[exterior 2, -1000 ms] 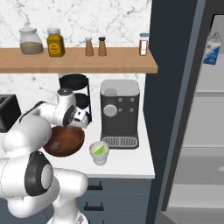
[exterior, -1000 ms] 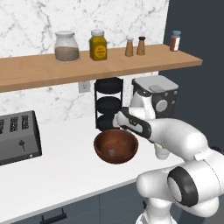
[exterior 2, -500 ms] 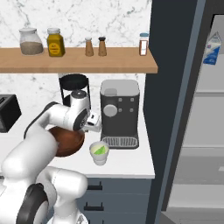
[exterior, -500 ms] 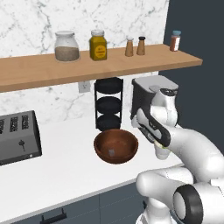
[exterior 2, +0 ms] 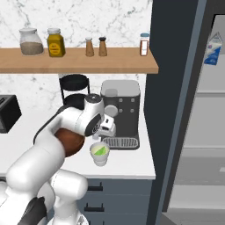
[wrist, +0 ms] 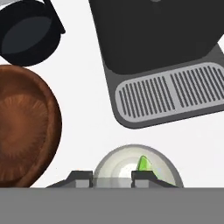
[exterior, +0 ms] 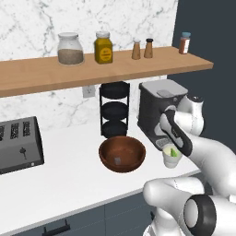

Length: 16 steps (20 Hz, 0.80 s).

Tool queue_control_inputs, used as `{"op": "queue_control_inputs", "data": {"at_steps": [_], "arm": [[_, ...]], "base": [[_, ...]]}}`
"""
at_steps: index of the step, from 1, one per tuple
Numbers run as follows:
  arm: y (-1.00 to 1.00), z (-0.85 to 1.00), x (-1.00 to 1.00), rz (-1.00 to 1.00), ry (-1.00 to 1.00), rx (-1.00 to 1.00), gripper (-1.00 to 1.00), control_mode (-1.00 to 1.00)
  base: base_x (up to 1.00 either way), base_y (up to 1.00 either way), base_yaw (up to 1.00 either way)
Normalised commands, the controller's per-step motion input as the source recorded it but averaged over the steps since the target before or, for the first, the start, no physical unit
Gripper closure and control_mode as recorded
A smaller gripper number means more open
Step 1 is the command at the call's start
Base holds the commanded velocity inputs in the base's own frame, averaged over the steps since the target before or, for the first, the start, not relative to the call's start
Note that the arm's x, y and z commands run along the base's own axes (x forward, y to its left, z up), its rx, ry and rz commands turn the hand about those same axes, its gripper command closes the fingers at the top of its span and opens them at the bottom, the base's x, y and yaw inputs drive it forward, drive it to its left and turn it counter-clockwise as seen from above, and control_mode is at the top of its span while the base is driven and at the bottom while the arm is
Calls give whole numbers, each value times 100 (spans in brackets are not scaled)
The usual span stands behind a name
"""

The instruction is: Grab a lemon wedge from the fridge and one ice cube from the ice bowl, and put them in the glass of lemonade.

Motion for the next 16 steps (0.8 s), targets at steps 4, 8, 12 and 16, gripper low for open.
{"op": "queue_control_inputs", "data": {"at_steps": [4, 8, 12, 16], "arm": [[-39, 0, 0, 0, 12, -3, 100, -100], [-25, -5, -5, 0, 13, -1, 100, -100], [-3, -12, -19, 0, 7, 0, 100, -100], [3, -24, 0, 0, 4, 0, 100, -100]], "base": [[0, 0, 0], [0, 0, 0], [0, 0, 0], [0, 0, 0]]}}
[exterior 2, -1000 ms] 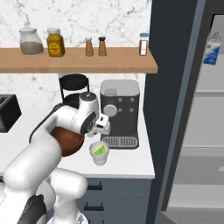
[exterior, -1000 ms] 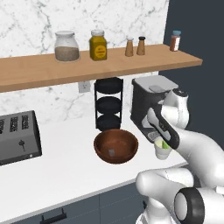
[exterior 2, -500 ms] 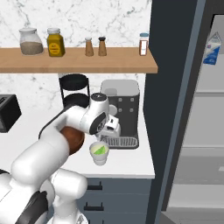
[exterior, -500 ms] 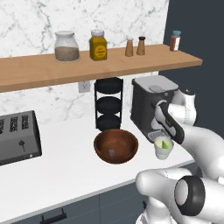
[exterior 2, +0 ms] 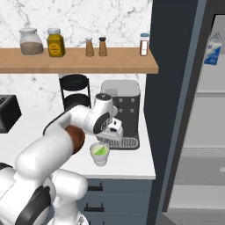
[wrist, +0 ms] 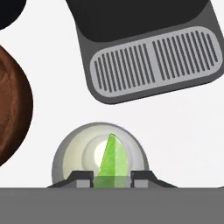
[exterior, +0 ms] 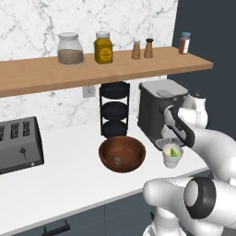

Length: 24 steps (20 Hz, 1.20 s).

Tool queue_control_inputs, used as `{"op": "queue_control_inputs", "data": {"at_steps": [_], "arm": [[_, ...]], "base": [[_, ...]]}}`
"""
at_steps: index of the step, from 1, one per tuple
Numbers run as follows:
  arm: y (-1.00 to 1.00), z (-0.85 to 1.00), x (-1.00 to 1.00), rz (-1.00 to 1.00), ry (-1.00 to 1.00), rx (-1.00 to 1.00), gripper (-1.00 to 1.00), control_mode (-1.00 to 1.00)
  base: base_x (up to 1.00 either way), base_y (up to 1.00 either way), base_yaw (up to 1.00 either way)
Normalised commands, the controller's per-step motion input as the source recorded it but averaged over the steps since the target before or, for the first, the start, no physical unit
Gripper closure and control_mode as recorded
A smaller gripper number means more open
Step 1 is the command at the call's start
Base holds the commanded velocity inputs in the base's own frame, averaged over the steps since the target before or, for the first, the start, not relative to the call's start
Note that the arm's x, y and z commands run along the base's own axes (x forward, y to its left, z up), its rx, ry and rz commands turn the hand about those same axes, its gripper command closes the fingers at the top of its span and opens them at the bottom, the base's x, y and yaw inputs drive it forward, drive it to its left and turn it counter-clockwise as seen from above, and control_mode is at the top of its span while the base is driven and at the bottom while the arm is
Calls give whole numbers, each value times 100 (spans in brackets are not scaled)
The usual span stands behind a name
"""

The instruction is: Grab a lemon wedge from the fridge and one ice cube from the ice bowl, and put them in the glass of lemonade.

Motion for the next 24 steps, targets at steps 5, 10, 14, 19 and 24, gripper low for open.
{"op": "queue_control_inputs", "data": {"at_steps": [5, 10, 14, 19, 24], "arm": [[2, -22, 0, 0, 1, 0, 100, -100], [6, -14, -13, 0, 0, 0, 100, -100], [22, 0, -27, 1, 0, 0, 100, -100], [18, -7, 5, 1, 0, 0, 100, -100], [-1, -2, 12, 0, 0, 0, 100, -100]], "base": [[0, 0, 0], [0, 0, 0], [0, 0, 0], [0, 0, 0], [0, 0, 0]]}}
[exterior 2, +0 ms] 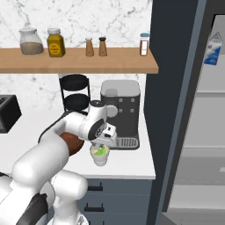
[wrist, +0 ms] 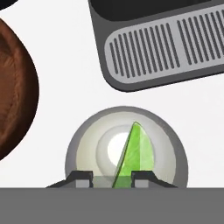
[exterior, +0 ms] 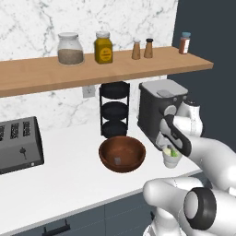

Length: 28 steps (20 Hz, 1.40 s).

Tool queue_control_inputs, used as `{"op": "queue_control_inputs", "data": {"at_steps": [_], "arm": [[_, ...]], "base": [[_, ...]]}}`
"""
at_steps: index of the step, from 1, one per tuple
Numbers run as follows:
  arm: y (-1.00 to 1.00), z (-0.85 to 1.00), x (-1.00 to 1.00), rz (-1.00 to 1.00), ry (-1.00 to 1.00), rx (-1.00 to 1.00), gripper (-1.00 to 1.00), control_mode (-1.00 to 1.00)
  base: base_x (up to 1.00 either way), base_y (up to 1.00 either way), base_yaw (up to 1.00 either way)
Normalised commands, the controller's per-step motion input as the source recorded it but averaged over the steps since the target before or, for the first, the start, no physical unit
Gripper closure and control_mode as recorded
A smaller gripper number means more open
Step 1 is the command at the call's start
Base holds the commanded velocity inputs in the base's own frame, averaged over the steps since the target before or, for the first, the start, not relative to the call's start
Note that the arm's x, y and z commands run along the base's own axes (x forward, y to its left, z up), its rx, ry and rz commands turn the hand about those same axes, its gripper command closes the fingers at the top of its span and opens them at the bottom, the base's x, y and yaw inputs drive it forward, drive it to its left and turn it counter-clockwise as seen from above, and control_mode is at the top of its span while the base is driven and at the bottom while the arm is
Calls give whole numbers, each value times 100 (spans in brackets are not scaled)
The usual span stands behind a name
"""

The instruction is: Grab a lemon wedge from the fridge and one ice cube from the ice bowl, and put them in the glass of lemonade.

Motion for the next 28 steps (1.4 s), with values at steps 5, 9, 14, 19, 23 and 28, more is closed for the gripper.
{"op": "queue_control_inputs", "data": {"at_steps": [5, 9, 14, 19, 23, 28], "arm": [[-13, 4, 2, 0, 0, 0, 100, -100], [-7, 33, 3, 0, 0, 0, 100, -100], [0, 11, -1, 0, 0, 0, 100, -100], [1, 0, 0, 0, 0, 0, -100, -100], [0, 0, 0, 0, 0, 0, -100, -100], [6, 6, 0, 0, 0, 0, -100, -100]], "base": [[0, 0, 0], [0, 0, 0], [0, 0, 0], [0, 0, 0], [0, 0, 0], [0, 0, 0]]}}
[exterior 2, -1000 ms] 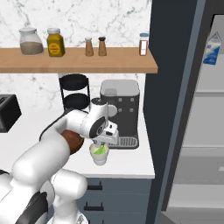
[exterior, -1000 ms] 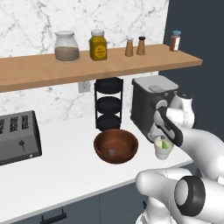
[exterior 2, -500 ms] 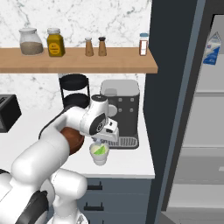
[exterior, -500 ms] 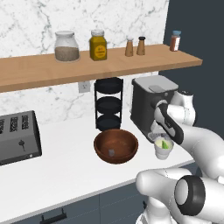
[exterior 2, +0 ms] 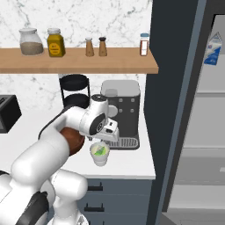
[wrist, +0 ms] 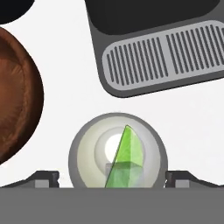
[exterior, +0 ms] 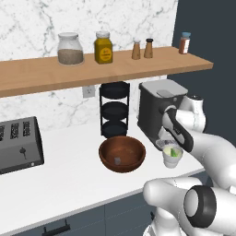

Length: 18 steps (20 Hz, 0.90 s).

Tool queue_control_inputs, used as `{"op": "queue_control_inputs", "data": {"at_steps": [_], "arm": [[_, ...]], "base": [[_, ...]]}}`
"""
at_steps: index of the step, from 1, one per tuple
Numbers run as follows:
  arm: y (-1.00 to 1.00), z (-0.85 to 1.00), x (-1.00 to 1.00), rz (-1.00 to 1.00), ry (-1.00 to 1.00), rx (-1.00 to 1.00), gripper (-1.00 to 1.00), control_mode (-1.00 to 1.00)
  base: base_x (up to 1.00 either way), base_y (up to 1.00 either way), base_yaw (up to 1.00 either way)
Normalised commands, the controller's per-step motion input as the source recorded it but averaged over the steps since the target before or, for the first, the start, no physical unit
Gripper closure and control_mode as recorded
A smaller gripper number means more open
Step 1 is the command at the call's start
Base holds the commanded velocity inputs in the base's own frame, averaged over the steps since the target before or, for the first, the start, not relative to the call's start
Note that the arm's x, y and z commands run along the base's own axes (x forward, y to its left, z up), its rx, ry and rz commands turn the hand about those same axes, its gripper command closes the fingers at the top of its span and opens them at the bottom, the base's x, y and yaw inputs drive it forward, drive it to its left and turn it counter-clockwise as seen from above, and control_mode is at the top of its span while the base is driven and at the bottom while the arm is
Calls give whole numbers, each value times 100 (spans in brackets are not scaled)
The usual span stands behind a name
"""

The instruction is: Grab a lemon wedge from the fridge and one ice cube from the ice bowl, and put them in the glass of lemonade.

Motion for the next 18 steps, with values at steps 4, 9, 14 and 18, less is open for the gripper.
{"op": "queue_control_inputs", "data": {"at_steps": [4, 9, 14, 18], "arm": [[12, 49, -16, 0, 0, -1, -100, -100], [23, 64, -52, 0, 0, -1, -100, -100], [14, 16, -76, 1, 0, 0, -100, -100], [25, 0, -77, 3, -3, 0, -100, -100]], "base": [[0, 0, 0], [0, 0, 0], [0, 0, 0], [0, 0, 0]]}}
